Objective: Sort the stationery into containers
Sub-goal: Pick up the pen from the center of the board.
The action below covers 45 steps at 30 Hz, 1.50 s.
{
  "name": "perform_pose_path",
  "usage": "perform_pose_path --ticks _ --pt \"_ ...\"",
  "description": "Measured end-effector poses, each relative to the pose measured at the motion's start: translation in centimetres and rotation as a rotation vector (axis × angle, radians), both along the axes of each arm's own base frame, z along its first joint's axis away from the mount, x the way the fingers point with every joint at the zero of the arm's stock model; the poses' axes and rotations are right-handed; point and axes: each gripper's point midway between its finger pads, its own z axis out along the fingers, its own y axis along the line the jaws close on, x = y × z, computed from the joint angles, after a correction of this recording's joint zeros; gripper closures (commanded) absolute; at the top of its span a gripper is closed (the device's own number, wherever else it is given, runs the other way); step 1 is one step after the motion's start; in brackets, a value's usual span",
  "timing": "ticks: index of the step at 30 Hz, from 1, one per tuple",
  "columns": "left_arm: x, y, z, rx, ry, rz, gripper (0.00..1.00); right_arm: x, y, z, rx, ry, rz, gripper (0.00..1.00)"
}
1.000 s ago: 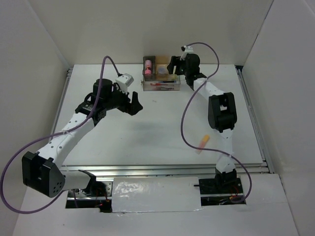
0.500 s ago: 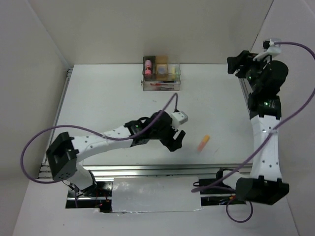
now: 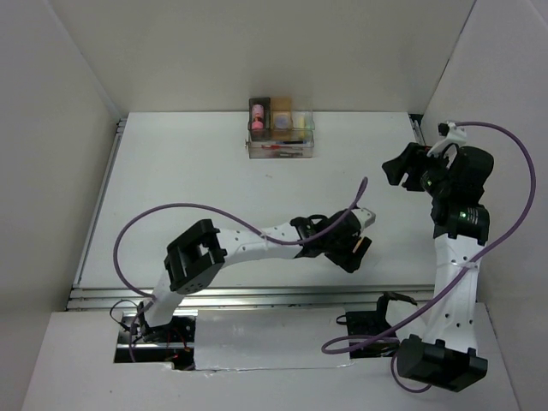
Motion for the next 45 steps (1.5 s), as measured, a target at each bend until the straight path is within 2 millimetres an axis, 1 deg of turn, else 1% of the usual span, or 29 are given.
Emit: perform_pose_path --ticks 2,5,9,14,20,23,26,27,29,30,31,32,34,35,36,38,40,42,43,45 --pt "-0.4 -0.7 -1.1 0.021 -0.005 0.009 0.21 -0.1 0.3 0.3 0.004 -0.006 0.016 0.30" --pt "-0.6 -0.9 -2.5 0.055 -0.007 0.027 0.23 0.0 0.6 0.2 0.014 -0.001 0.036 0.30" --pt "0.3 -0.7 -3.9 0.092 -0.020 0.065 0.25 0.2 0.8 -0.1 0.022 0.013 0.053 0.30" --pt "1.8 -0.8 -5.1 0.126 -0.050 0.109 0.26 0.2 0.9 -0.3 0.016 0.015 0.064 0.30" --pt "2.3 -0.9 -6.2 0.154 -0.063 0.122 0.30 0.1 0.9 -0.3 0.006 0.013 0.070 0.31" --pt "2.8 -0.8 -6.9 0.170 -0.079 0.134 0.36 0.1 0.9 -0.3 0.001 0.011 0.076 0.31" --pt "3.3 -0.7 -6.9 0.177 -0.103 0.153 0.44 0.0 1.2 -0.4 -0.003 0.011 0.099 0.30" --pt "3.5 -0.5 -6.9 0.183 -0.112 0.156 0.51 -0.1 1.3 -0.4 -0.002 0.013 0.106 0.29" --pt "3.8 -0.2 -7.2 0.196 -0.134 0.162 0.57 -0.3 1.5 -0.6 0.001 0.021 0.118 0.28" --pt "3.9 0.1 -7.2 0.197 -0.145 0.166 0.64 -0.3 1.6 -0.7 0.002 0.026 0.122 0.27" --pt "4.2 0.4 -7.3 0.197 -0.153 0.173 0.68 -0.4 1.7 -0.8 0.003 0.032 0.128 0.26" --pt "4.2 0.7 -7.3 0.195 -0.160 0.173 0.77 -0.5 1.7 -1.1 0.005 0.041 0.134 0.26" --pt "4.4 1.9 -7.3 0.204 -0.165 0.170 0.84 -0.5 2.0 -1.6 0.016 0.064 0.154 0.25" --pt "4.5 2.7 -7.3 0.209 -0.164 0.174 0.91 -0.6 2.2 -2.0 0.021 0.079 0.166 0.25" --pt "4.8 3.7 -7.3 0.214 -0.162 0.180 0.94 -0.6 2.4 -2.3 0.029 0.094 0.184 0.25" --pt "5.7 6.4 -7.2 0.237 -0.151 0.186 1.00 -0.7 2.8 -3.1 0.048 0.130 0.220 0.25" --pt "6.6 9.7 -7.3 0.258 -0.130 0.192 1.00 -0.8 3.5 -3.9 0.078 0.166 0.269 0.26" --pt "7.2 13.4 -6.7 0.263 -0.108 0.194 1.00 -1.0 4.2 -4.6 0.121 0.200 0.318 0.27" --pt "7.3 15.2 -6.1 0.264 -0.103 0.194 1.00 -1.0 4.7 -4.8 0.147 0.211 0.348 0.28" --pt "7.0 18.1 -3.8 0.230 -0.123 0.177 1.00 -1.2 5.9 -5.5 0.207 0.239 0.420 0.30"
